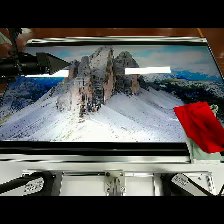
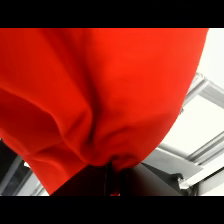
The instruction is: Fold the shirts.
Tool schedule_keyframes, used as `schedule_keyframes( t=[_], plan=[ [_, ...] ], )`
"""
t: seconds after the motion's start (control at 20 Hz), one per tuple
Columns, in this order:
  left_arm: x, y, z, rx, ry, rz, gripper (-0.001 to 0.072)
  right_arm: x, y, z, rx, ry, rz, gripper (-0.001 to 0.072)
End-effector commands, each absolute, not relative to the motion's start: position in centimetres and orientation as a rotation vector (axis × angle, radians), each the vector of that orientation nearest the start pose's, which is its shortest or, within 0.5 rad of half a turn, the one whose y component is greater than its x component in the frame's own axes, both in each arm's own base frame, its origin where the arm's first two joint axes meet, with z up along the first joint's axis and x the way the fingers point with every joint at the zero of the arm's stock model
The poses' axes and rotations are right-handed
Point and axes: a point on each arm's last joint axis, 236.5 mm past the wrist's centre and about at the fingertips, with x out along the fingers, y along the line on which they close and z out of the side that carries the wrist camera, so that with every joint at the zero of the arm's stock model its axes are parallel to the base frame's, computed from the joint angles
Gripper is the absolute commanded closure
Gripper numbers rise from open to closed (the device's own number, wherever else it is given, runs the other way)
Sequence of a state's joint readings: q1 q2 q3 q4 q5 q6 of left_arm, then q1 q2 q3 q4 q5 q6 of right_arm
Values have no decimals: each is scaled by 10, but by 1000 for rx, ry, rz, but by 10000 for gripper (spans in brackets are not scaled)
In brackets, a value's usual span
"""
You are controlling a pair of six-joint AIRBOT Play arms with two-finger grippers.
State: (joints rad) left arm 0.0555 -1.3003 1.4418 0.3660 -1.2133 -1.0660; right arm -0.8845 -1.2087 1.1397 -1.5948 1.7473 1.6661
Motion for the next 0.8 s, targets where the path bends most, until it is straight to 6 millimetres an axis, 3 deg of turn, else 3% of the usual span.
schedule_keyframes(
  t=[0.0, 0.05, 0.1, 0.2, 0.3, 0.4, 0.5, 0.55, 0.6, 0.65, 0.75],
  plan=[
    [423, -183, 243, -551, 664, -913, 670, 118, -178, -19, 855, 1737, -796, 530],
    [423, -184, 243, -551, 664, -913, 670, 112, -182, -22, 827, 1753, -820, 274],
    [423, -184, 243, -550, 664, -912, 670, 106, -186, -22, 801, 1768, -833, 132],
    [425, -182, 242, -547, 659, -899, 670, 101, -198, -11, 747, 1765, -876, 135],
    [431, -176, 232, -506, 666, -855, 672, 128, -217, 8, 718, 1606, -884, 137],
    [441, -159, 200, -413, 754, -705, 674, 194, -241, 47, 701, 1282, -809, 138],
    [441, -137, 162, -235, 876, -516, 673, 266, -252, 112, 621, 948, -669, 138],
    [441, -128, 152, -155, 908, -435, 673, 292, -247, 142, 562, 835, -613, 138],
    [442, -123, 146, -94, 925, -370, 672, 312, -235, 159, 500, 784, -558, 138],
    [441, -122, 140, -50, 941, -325, 672, 329, -211, 162, 434, 795, -479, 138],
    [429, -129, 120, -7, 1029, -308, 662, 347, -157, 140, 320, 935, -332, 137]
  ],
)
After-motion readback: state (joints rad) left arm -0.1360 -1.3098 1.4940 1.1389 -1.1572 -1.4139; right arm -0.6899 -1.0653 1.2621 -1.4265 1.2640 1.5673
